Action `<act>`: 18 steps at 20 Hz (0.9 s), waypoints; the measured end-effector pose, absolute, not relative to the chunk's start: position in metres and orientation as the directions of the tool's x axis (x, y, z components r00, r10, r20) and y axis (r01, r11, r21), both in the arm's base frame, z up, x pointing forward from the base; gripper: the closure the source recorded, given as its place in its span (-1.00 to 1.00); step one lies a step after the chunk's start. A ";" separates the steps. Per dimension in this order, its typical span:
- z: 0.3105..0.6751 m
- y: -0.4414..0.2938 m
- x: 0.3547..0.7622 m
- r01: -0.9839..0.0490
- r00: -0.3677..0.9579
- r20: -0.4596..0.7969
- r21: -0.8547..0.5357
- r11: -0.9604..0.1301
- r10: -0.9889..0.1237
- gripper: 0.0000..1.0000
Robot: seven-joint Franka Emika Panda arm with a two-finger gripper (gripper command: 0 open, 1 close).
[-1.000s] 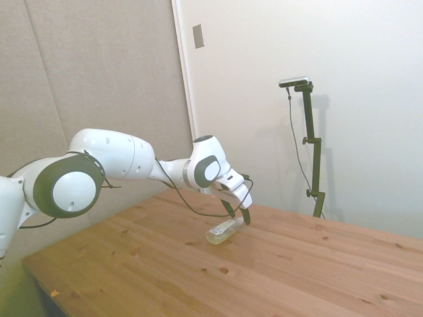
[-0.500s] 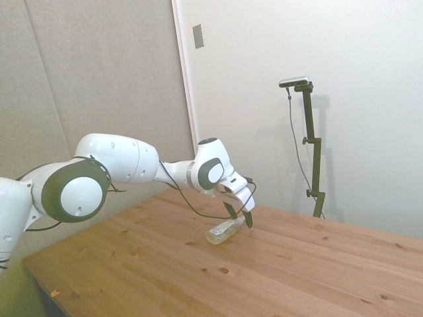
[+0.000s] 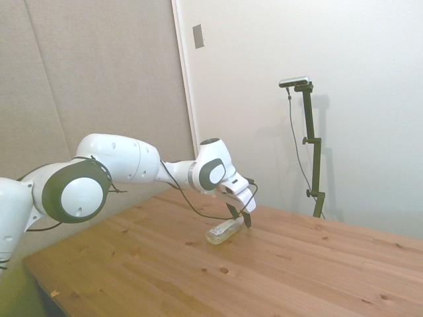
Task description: Stand the sanitizer
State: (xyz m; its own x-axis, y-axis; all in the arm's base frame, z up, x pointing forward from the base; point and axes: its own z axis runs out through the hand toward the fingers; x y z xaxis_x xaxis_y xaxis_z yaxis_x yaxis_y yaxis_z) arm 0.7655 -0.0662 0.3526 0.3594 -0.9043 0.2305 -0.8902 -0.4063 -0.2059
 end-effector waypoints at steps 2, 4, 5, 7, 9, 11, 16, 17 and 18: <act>0.352 -0.067 0.766 -0.891 0.357 0.228 -0.208 -0.403 -0.906 1.00; 0.353 -0.067 0.766 -0.892 0.354 0.223 -0.212 -0.400 -0.908 1.00; 0.353 -0.067 0.766 -0.892 0.352 0.219 -0.215 -0.397 -0.910 1.00; 0.353 -0.066 0.767 -0.893 0.350 0.216 -0.216 -0.395 -0.911 1.00; 0.353 -0.067 0.767 -0.894 0.349 0.214 -0.217 -0.392 -0.913 1.00; 0.355 -0.067 0.768 -0.894 0.344 0.213 -0.221 -0.389 -0.914 1.00; 0.373 -0.062 0.772 -0.885 0.293 0.259 -0.291 -0.364 -0.920 1.00; 0.379 -0.059 0.773 -0.877 0.278 0.281 -0.316 -0.362 -0.919 1.00; 0.386 -0.055 0.773 -0.868 0.262 0.307 -0.339 -0.362 -0.915 1.00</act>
